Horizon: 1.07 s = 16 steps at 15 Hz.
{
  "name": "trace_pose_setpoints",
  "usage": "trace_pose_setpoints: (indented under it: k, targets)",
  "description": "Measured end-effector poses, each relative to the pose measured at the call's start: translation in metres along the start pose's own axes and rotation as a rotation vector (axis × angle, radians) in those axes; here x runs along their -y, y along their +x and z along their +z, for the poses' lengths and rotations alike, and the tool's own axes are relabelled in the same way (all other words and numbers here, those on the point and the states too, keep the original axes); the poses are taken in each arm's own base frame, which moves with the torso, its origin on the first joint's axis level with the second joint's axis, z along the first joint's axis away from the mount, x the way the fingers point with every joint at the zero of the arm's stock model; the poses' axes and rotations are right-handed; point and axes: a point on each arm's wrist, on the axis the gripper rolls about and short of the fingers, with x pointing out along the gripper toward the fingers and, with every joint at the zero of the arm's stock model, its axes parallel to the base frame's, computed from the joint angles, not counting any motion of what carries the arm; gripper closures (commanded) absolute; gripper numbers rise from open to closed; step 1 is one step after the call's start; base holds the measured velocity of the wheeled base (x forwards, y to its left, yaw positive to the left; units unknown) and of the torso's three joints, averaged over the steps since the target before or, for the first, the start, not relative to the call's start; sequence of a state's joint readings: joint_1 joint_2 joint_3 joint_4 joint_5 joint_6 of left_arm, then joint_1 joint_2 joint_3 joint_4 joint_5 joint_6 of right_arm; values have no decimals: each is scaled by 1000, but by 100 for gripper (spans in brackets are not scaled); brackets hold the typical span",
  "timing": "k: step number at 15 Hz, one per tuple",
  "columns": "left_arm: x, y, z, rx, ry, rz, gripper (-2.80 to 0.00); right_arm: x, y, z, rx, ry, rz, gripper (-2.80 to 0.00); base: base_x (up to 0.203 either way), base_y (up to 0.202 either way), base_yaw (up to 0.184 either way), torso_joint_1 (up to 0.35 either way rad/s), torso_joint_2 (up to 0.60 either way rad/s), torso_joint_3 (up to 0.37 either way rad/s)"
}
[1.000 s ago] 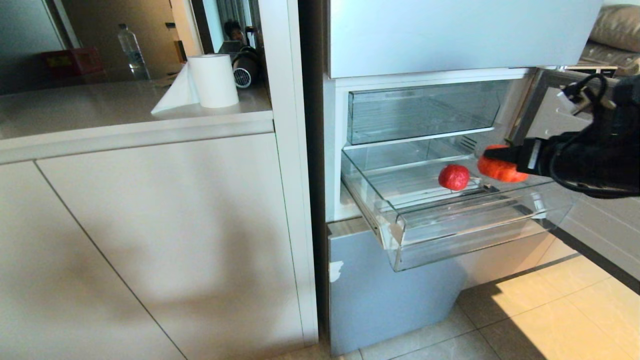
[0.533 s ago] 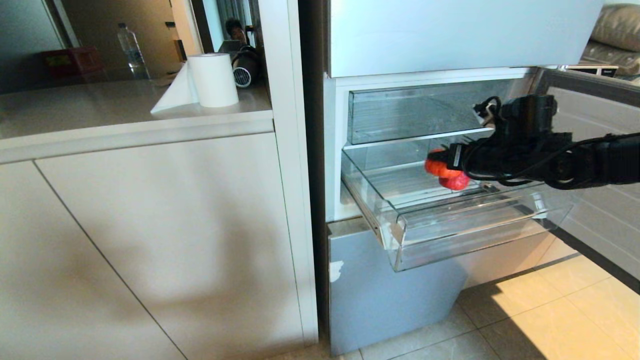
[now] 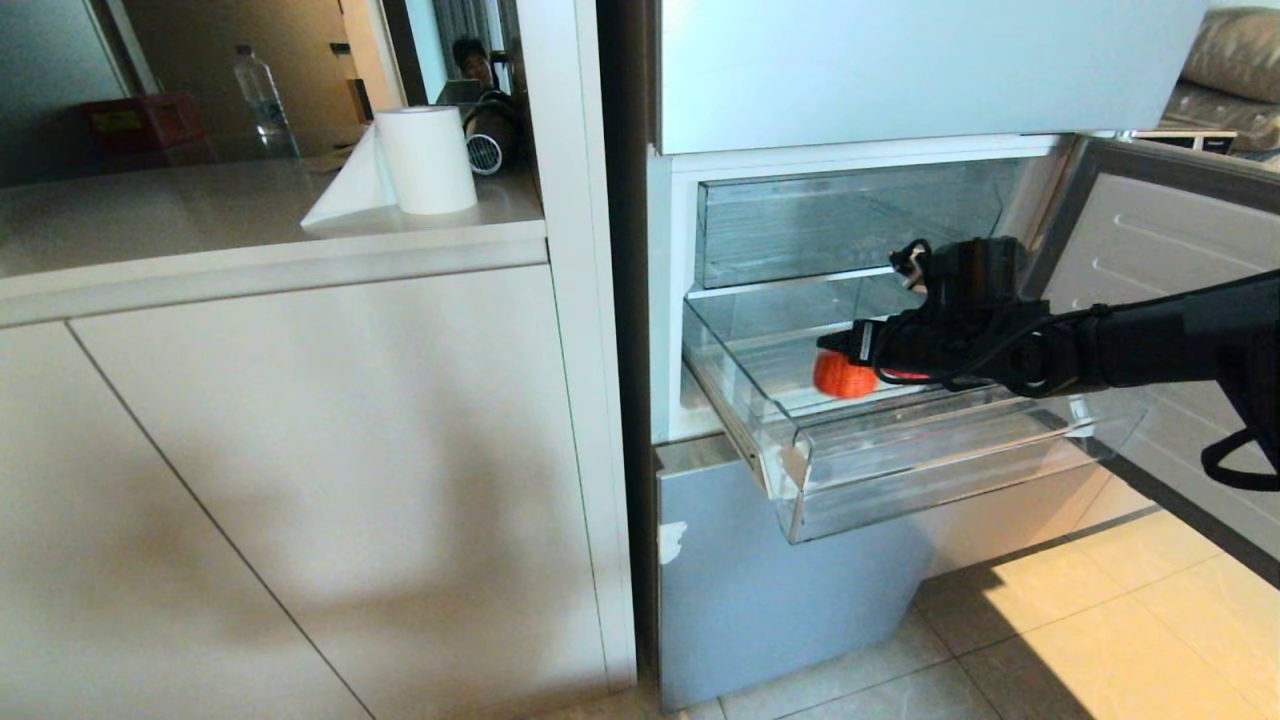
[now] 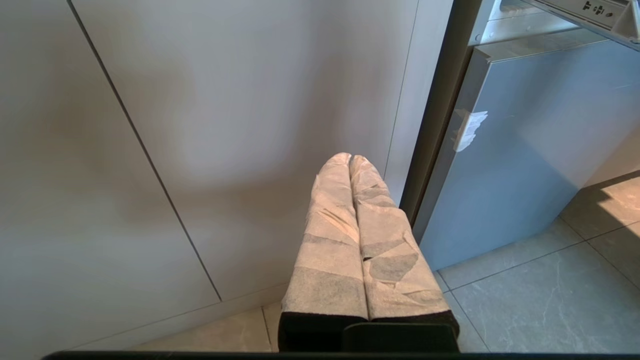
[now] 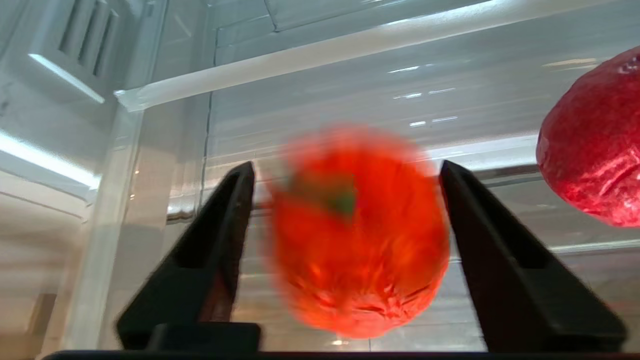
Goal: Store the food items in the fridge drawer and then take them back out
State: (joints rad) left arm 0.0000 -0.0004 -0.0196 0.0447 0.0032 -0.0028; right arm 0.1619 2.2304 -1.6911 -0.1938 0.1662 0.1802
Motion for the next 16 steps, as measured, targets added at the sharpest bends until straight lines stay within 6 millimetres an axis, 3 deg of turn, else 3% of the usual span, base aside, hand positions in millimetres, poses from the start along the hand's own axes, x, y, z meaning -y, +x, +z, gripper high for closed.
trace_pose_setpoints:
  k: [4, 5, 7, 10, 12, 16]
  targets:
    - [0, 0, 0, 0, 0, 0, 0, -2, -1, 6, 45, -5, -91, -280, 0, 0, 0, 0, 0, 0]
    - [0, 0, 0, 0, 0, 0, 0, -5, -6, 10, 58, -5, -91, 0, 0, 0, 0, 0, 0, 0]
    - [0, 0, 0, 0, 0, 1, 0, -14, -27, 25, 94, -9, -79, 0, 0, 0, 0, 0, 0, 0]
    - [0, 0, 0, 0, 0, 0, 0, -29, -80, 43, 133, -14, -63, 0, 0, 0, 0, 0, 0, 0]
    - [0, 0, 0, 0, 0, 0, 0, -34, -115, 32, 94, -12, -66, 0, 0, 0, 0, 0, 0, 0]
    - [0, 0, 0, 0, 0, 0, 0, -36, -180, -13, -24, -1, -85, 0, 0, 0, 0, 0, 0, 0]
